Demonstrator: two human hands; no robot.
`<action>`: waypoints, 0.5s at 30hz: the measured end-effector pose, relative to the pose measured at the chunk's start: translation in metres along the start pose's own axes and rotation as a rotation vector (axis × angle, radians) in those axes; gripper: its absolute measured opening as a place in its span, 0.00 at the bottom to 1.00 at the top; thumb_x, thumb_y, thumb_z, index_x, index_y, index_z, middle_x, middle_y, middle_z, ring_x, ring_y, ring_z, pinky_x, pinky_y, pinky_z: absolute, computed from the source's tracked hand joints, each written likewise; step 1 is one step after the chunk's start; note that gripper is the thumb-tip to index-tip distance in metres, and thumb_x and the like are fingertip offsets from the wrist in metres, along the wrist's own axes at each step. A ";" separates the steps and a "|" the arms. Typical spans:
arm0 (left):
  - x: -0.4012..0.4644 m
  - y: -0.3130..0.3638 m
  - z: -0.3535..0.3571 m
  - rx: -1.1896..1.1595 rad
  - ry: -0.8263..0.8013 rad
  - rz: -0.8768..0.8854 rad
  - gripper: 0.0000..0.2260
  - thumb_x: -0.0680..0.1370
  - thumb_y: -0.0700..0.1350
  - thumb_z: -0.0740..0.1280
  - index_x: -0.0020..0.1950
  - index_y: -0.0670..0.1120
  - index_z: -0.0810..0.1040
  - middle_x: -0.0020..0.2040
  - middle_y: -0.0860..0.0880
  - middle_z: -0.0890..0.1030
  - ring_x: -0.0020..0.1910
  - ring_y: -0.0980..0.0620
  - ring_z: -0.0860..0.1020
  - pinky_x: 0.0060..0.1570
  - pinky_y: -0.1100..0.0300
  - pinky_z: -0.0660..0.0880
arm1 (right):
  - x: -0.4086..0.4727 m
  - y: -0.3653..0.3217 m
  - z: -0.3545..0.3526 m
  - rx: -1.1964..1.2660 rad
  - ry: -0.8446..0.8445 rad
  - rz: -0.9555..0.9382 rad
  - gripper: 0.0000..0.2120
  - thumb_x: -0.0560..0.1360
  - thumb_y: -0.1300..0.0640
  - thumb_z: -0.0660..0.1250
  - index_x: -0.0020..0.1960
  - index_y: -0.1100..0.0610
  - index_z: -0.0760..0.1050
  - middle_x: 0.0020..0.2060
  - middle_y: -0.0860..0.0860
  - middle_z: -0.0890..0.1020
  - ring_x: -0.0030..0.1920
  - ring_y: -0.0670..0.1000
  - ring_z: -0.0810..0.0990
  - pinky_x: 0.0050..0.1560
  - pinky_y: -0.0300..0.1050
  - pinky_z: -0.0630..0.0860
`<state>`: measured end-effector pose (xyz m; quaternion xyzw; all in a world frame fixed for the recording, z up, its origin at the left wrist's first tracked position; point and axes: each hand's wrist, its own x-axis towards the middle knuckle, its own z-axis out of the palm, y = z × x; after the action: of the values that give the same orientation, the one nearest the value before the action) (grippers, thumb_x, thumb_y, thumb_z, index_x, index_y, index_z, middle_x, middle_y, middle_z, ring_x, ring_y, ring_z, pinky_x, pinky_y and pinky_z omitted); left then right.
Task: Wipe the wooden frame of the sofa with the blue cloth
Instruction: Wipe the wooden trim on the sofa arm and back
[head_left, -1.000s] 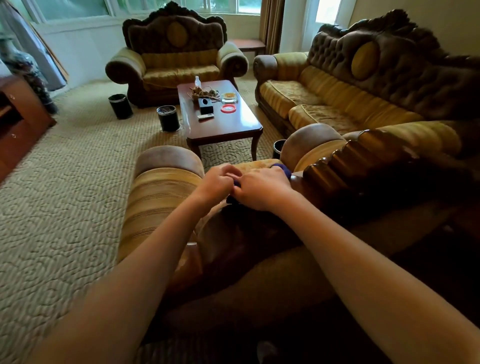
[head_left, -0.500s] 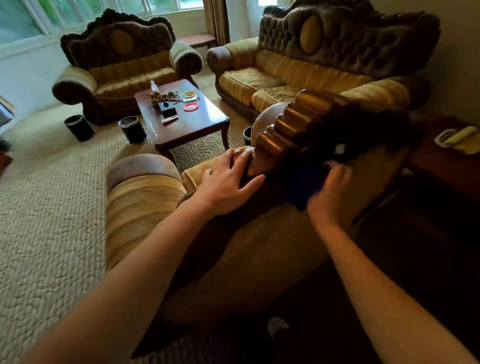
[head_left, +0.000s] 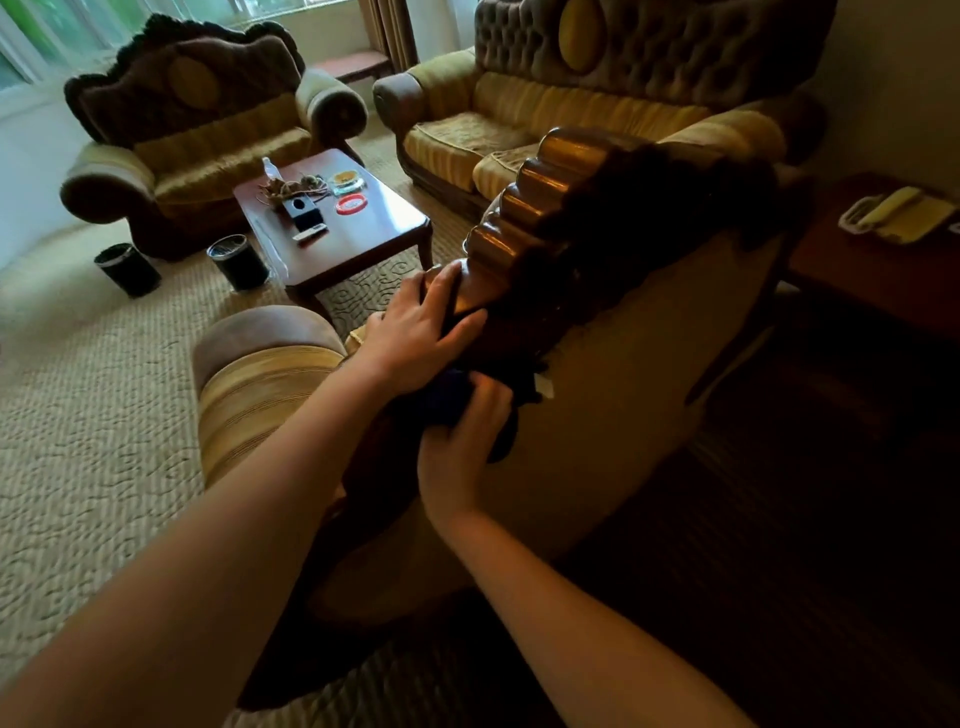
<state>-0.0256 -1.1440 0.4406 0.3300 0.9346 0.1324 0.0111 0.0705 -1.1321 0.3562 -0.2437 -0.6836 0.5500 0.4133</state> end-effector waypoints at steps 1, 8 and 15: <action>0.000 -0.001 -0.002 -0.001 -0.007 0.001 0.30 0.79 0.63 0.53 0.77 0.56 0.47 0.76 0.45 0.54 0.73 0.41 0.59 0.68 0.41 0.61 | -0.004 -0.003 0.000 0.011 -0.017 -0.044 0.17 0.72 0.51 0.58 0.54 0.63 0.69 0.53 0.57 0.71 0.53 0.55 0.71 0.56 0.47 0.70; 0.003 0.000 -0.006 -0.001 -0.036 -0.028 0.30 0.79 0.64 0.52 0.77 0.57 0.46 0.76 0.46 0.53 0.74 0.43 0.58 0.70 0.42 0.59 | 0.114 -0.002 -0.027 0.010 0.306 0.096 0.05 0.74 0.58 0.58 0.40 0.53 0.70 0.42 0.51 0.70 0.42 0.40 0.73 0.48 0.37 0.69; 0.002 -0.003 -0.009 -0.061 -0.107 -0.038 0.34 0.74 0.62 0.57 0.77 0.56 0.49 0.75 0.45 0.55 0.73 0.41 0.60 0.70 0.41 0.59 | 0.088 -0.022 -0.018 0.010 0.062 -0.244 0.04 0.74 0.66 0.66 0.49 0.63 0.74 0.47 0.53 0.73 0.49 0.49 0.73 0.52 0.45 0.71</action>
<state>-0.0302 -1.1467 0.4487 0.3184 0.9342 0.1429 0.0736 0.0411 -1.0587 0.4042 -0.1737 -0.6924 0.4910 0.4993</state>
